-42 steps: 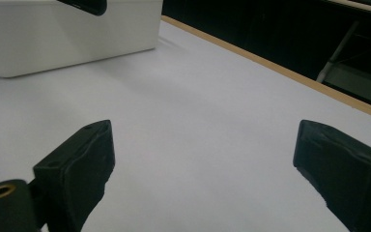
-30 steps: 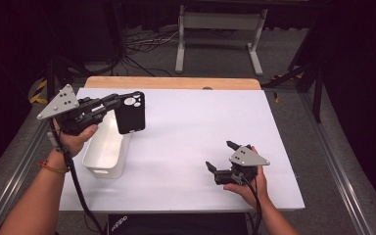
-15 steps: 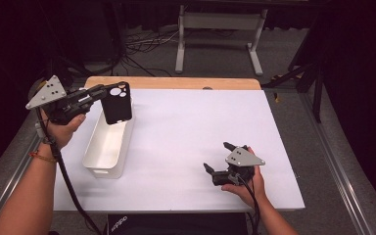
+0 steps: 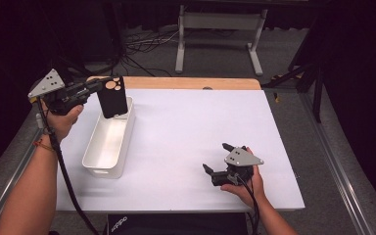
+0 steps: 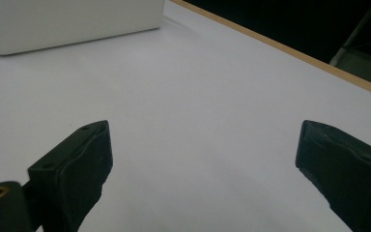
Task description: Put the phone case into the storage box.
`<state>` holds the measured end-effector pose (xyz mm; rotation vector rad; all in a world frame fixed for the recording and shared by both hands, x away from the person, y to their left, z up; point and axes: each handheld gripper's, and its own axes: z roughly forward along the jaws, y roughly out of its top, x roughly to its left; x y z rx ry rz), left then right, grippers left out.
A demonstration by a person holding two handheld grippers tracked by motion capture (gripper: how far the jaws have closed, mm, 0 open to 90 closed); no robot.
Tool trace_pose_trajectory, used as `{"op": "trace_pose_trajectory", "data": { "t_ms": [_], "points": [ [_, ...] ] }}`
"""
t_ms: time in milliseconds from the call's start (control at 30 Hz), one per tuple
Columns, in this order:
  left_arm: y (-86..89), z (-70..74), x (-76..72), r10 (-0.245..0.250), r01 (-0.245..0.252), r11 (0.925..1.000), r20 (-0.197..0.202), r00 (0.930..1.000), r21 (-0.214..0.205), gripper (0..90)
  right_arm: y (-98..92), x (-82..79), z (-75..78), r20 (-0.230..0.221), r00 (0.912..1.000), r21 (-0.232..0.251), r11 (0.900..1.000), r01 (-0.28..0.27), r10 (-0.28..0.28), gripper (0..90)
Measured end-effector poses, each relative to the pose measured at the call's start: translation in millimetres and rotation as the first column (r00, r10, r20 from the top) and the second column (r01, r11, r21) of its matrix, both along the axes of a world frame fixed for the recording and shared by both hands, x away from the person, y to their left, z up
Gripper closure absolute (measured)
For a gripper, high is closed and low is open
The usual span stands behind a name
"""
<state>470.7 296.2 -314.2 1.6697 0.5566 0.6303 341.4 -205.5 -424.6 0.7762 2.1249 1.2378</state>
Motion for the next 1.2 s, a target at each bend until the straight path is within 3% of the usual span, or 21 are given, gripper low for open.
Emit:
{"op": "trace_pose_trajectory", "data": {
  "t_ms": [233, 600, 900, 1100, 1200],
  "points": [
    [4.7, -16.1, 21.3, 0.016, -0.016, 0.9999, -0.048, 0.9987, -0.006, 81.0, 0.6, 2.0, -2.7, -0.022, 0.9998, -0.004, 1.0, 0.0, 0.0, 6.7],
    [-2.5, -48.5, 47.3, 0.008, -0.006, 0.9996, -0.105, 0.9944, 0.026, 81.0, 4.8, 3.1, -9.1, -0.029, 0.9996, -0.022, 0.9997, -0.005, 0.004, 8.3],
    [-3.3, -63.7, 57.0, -0.009, 0.013, 0.9992, -0.12, 0.9928, 0.038, 80.9, 7.6, 4.7, -12.5, -0.048, 0.9988, -0.042, 0.999, -0.013, 0.011, 9.7],
    [-0.2, -67.6, 58.3, 0.002, 0.001, 0.9996, -0.116, 0.9933, 0.027, 80.8, 7.6, 3.9, -13.0, -0.05, 0.9986, -0.042, 0.999, -0.017, 0.015, 10.9],
    [-0.6, -69.8, 59.1, 0.031, -0.022, 0.9966, -0.115, 0.9928, 0.079, 79.3, 6.4, 4.2, -13.1, -0.059, 0.9981, -0.032, 0.9993, -0.02, 0.018, 10.9]
  ]
}}
